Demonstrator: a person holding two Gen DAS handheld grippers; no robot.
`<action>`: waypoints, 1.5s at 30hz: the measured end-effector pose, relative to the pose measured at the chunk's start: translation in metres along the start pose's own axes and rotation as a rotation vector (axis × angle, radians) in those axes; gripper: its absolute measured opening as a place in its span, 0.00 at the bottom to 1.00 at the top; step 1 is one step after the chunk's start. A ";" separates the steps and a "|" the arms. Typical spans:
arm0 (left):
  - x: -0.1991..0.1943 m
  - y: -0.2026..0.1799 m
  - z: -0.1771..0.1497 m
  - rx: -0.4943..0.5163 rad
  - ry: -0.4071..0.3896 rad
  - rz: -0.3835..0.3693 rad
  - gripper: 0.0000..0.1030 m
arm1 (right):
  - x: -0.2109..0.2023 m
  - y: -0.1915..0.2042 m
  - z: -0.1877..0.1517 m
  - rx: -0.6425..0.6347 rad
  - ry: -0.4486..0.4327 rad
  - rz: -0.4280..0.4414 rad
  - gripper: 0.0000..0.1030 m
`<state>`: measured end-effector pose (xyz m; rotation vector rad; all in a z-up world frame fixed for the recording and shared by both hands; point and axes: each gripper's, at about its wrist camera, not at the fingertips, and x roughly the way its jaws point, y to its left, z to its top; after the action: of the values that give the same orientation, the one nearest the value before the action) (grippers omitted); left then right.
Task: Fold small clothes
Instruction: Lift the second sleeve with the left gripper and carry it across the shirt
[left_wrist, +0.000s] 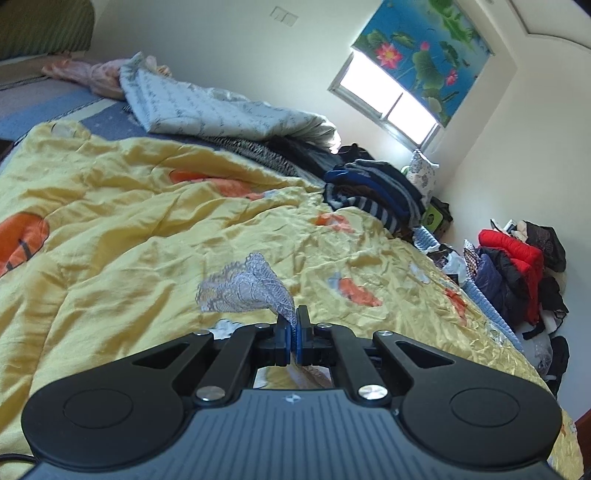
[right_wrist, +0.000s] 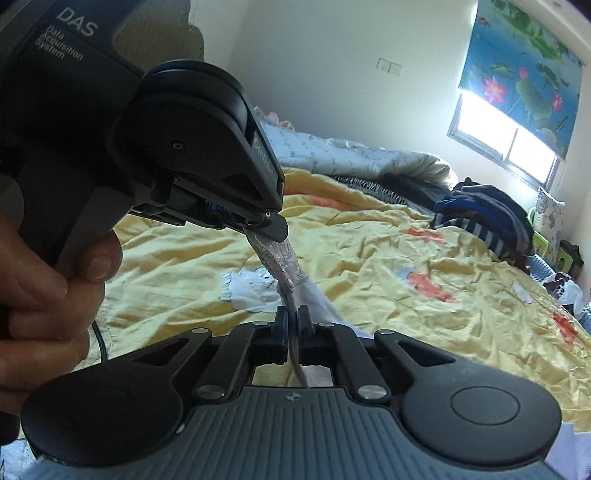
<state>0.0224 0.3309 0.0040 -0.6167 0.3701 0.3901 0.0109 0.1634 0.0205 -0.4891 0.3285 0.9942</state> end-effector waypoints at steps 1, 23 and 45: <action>-0.002 -0.006 0.000 0.016 -0.006 -0.007 0.03 | -0.004 -0.003 0.000 0.011 -0.008 -0.005 0.07; -0.015 -0.024 0.004 0.051 -0.016 -0.038 0.03 | 0.024 -0.002 0.006 0.035 -0.005 -0.054 0.15; -0.027 -0.152 -0.022 0.203 -0.018 -0.308 0.03 | -0.092 -0.094 -0.025 0.234 -0.132 -0.322 0.07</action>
<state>0.0642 0.1971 0.0730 -0.4618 0.2871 0.0618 0.0441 0.0422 0.0662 -0.2514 0.2348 0.6613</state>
